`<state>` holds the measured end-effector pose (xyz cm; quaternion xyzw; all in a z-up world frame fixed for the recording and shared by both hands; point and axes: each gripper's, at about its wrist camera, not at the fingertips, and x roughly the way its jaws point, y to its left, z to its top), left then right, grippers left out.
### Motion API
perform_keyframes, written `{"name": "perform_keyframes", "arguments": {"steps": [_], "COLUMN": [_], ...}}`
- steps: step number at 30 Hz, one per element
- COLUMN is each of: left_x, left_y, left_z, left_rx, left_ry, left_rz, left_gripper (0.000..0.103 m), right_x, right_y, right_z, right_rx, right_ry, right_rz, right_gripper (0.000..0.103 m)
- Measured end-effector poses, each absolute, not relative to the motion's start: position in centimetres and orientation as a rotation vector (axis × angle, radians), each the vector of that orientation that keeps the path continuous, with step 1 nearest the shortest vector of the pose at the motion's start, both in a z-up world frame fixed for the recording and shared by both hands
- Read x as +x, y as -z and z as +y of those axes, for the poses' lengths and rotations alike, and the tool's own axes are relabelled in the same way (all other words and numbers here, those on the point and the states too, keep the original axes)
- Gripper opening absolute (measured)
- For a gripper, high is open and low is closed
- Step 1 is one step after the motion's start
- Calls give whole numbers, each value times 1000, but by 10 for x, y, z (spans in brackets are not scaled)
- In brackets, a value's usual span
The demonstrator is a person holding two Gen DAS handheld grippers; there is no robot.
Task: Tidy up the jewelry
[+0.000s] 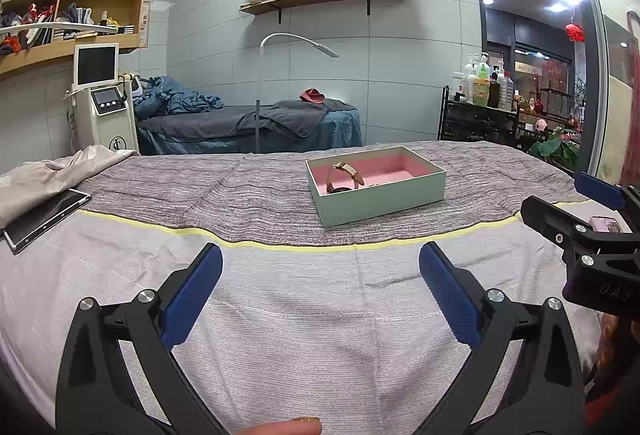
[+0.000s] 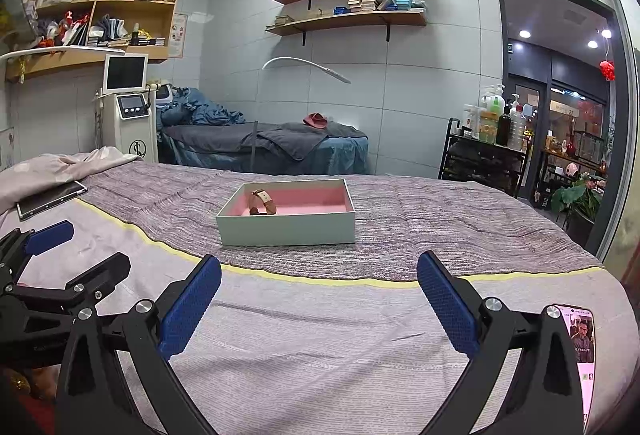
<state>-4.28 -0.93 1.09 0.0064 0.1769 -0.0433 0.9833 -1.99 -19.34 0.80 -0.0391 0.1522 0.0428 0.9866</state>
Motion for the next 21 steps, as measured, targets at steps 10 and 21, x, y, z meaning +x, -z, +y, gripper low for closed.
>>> {"name": "perform_keyframes", "arguments": {"steps": [10,21], "left_x": [-45,-42], "left_y": [-11,-10], "left_z": [-9,-11], "left_rx": [7,20], "left_ry": [103,93], "left_rz": [348,367], "left_gripper": [97,97], "right_x": [-20,-20], "right_y": [-8,-8], "right_z": [-194,-193], "right_rx": [-79,-78], "right_ry": [-87,-87], "right_rz": [307,309], "right_gripper": [96,96]}}
